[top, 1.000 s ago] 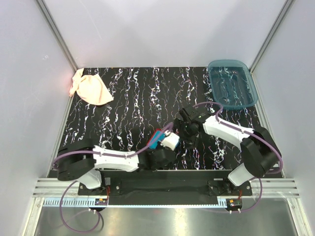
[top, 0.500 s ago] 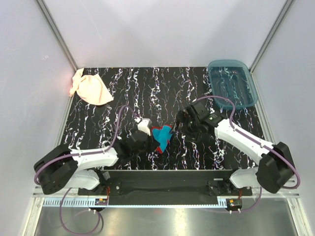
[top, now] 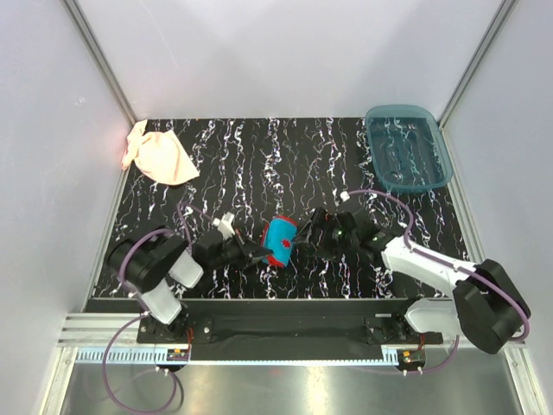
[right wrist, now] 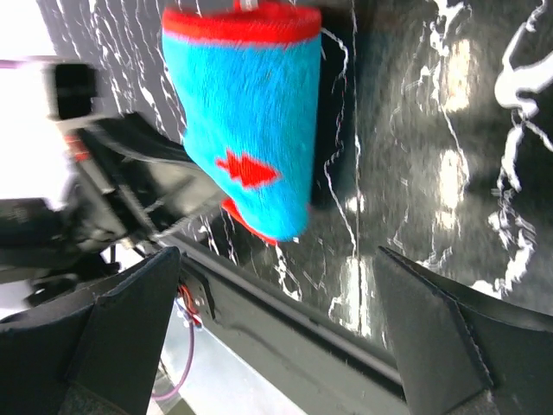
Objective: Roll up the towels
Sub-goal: Roll the towel
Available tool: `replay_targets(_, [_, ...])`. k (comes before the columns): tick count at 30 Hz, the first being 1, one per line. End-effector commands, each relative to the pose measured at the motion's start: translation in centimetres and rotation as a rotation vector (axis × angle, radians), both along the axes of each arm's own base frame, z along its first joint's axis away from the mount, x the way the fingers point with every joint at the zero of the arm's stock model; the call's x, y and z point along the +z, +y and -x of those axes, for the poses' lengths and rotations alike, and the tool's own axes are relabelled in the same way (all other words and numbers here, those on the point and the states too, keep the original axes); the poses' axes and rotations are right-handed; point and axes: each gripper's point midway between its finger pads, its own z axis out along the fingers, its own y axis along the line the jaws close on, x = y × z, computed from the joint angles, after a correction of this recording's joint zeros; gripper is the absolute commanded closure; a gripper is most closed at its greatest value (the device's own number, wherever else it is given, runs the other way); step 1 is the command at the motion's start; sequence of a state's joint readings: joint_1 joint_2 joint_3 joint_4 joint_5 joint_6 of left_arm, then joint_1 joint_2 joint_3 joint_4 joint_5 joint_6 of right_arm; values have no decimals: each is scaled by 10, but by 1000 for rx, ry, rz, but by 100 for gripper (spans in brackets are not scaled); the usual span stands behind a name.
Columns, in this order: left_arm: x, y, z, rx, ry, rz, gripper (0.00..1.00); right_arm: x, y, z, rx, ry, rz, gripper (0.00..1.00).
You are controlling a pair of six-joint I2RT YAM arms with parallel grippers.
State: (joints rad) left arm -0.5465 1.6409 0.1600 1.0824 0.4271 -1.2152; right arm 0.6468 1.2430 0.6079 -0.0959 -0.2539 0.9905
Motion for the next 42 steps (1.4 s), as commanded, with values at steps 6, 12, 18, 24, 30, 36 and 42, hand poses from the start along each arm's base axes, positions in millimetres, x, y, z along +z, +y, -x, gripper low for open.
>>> replay_targets(6, [53,-12,3,-66,-68,306,92,-7,25,-35,-40,-128,-147,4])
replay_targets(12, [60,-9,-4,-75,-42,342,87,-38,40,-44,6,-105,-144,18])
replay_targets(18, [42,-1,-12,-63,54,343,85,-54,57,-45,50,-116,-222,29])
replay_targets(24, [35,9,-18,-47,71,335,85,-45,71,-35,137,-175,-297,22])
replay_targets(30, [35,9,-25,-39,86,349,85,-50,79,-29,173,-182,-326,30])
replay_targets(36, [30,10,-25,-32,104,345,80,-48,85,-27,181,-183,-380,77])
replay_targets(42, [37,13,-22,-19,84,347,1,-42,79,-29,150,-170,-336,100])
